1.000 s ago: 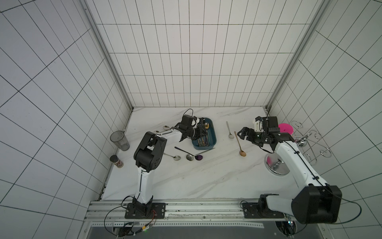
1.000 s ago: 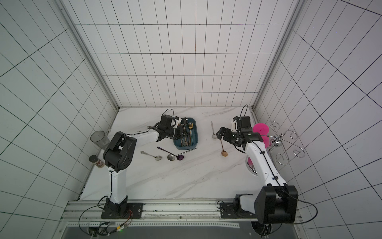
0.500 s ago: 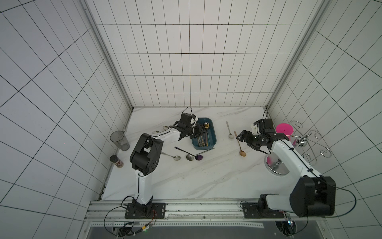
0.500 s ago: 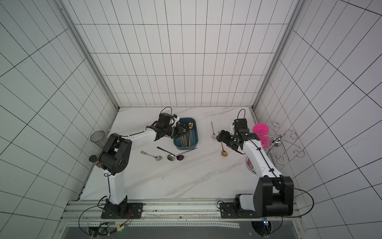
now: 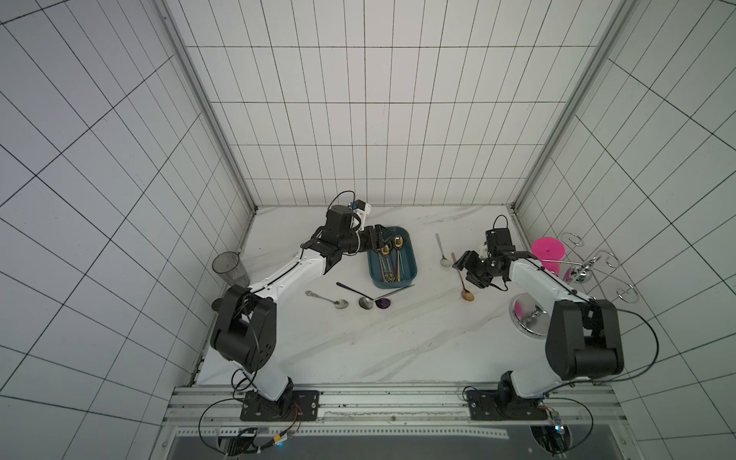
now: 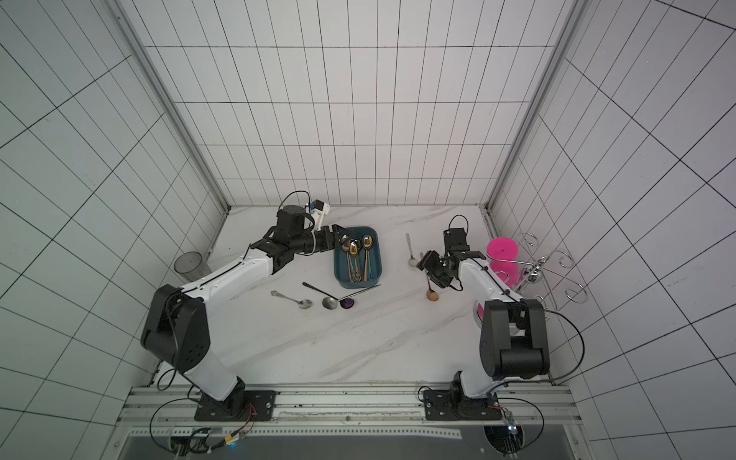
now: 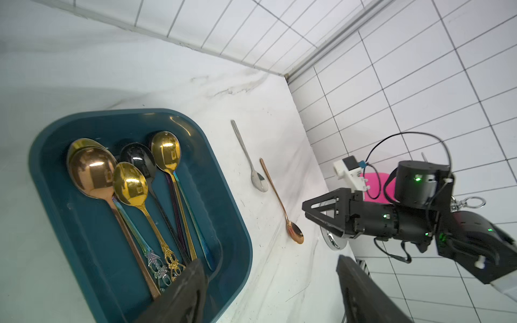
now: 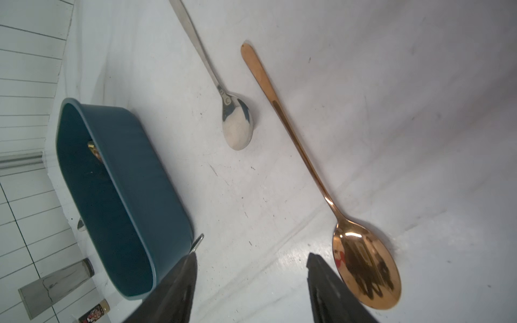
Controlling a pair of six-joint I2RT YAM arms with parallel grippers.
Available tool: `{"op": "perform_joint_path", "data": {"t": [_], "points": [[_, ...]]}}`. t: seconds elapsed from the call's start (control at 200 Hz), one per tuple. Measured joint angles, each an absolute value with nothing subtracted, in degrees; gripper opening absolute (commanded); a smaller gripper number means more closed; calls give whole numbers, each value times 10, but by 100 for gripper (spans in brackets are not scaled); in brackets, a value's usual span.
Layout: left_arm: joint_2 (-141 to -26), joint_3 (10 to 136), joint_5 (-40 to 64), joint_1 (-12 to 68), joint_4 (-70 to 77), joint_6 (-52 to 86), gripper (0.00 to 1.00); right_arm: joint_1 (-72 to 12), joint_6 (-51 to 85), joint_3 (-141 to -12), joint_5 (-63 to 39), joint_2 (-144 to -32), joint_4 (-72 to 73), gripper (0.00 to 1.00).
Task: Put the spoon into the storage box
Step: Pick up the spoon from the center of the board.
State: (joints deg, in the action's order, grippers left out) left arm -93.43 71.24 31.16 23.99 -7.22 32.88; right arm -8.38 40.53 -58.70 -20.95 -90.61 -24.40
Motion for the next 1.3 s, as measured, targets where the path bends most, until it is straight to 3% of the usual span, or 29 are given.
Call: {"op": "perform_joint_path", "data": {"t": [0.22,0.66,0.71,1.299], "points": [[-871,683,297,190,-89,251,89,-88,450,-597,-227,-973,-205,57],[-803,649,297,58,-105,195,89,-98,479,-647,-233,-1053,-160,46],[-797,645,298,46,-105,195,89,-98,481,-647,-234,-1062,-157,41],[-785,627,320,15,-101,195,89,-99,498,-679,-234,-1111,-118,39]]}}
